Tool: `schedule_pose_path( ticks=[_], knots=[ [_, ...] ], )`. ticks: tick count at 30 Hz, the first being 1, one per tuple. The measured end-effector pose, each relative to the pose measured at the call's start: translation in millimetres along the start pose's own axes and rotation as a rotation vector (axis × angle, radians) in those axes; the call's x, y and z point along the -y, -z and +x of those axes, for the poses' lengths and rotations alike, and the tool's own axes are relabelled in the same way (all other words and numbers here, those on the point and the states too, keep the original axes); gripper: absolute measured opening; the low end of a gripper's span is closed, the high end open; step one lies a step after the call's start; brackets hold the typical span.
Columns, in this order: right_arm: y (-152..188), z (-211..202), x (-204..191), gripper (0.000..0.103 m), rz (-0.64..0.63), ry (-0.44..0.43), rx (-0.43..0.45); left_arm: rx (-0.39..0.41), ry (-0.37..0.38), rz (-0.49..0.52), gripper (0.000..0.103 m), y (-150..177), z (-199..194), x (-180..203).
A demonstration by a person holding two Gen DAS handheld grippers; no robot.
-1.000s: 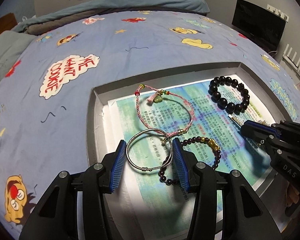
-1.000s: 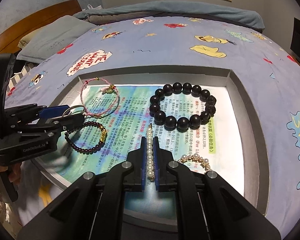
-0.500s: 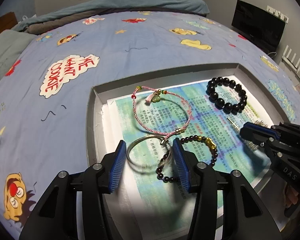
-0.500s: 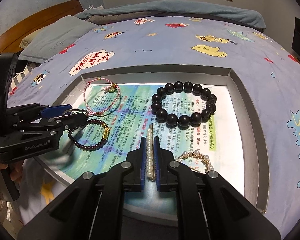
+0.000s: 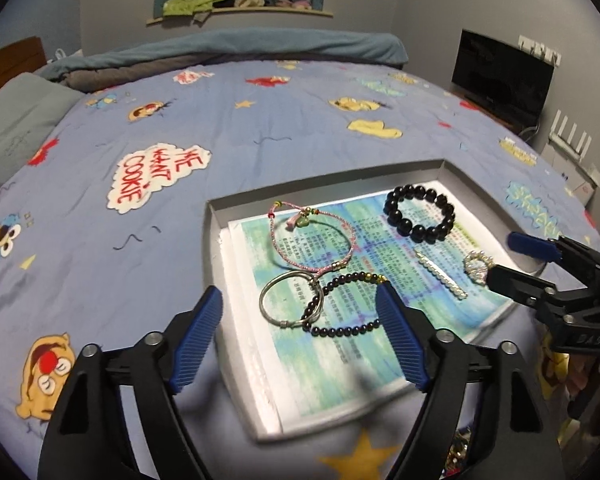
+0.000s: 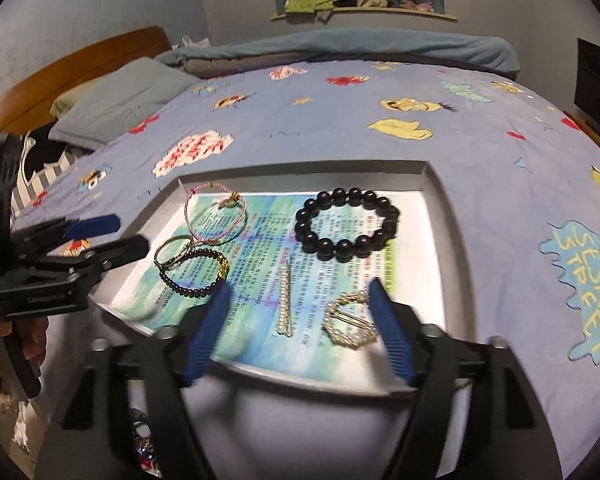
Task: Organize jewelry
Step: 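Move both tools back to the jewelry pile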
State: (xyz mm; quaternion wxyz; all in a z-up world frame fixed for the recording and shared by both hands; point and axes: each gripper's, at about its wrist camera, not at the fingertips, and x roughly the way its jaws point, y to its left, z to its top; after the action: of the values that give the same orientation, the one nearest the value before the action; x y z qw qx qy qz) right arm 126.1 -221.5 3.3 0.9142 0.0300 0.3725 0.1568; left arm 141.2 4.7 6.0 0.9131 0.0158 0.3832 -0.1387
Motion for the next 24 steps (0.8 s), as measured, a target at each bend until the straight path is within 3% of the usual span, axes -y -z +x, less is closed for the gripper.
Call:
schedule_pose_path(
  ticks=[1,2,7,12,19,24],
  knots=[
    [0,-6,3,0.097,0.013,-0.007,0.018,0.01,-0.002,-0.012,0.089,2,-5,-1],
    [1,-12,5,0.098,0.024,-0.015,0.032,0.023,-0.003,-0.023,0.091,4,-10,-3],
    [9,-36,8,0.098,0.011,0.018,0.078,0.076,-0.047,-0.036,0.096,17,-33,-6],
    [22,-57,5,0.098,-0.033,0.046,0.118,0.092,-0.023,-0.084,0.097,44,-48,-9],
    [46,-71,-4,0.098,-0.083,0.074,0.118,0.102,-0.062,-0.028,0.097,77,-69,0],
    [67,-76,-9,0.098,-0.098,0.057,0.091,0.087,-0.045,0.006,0.097,96,-78,10]
  ],
)
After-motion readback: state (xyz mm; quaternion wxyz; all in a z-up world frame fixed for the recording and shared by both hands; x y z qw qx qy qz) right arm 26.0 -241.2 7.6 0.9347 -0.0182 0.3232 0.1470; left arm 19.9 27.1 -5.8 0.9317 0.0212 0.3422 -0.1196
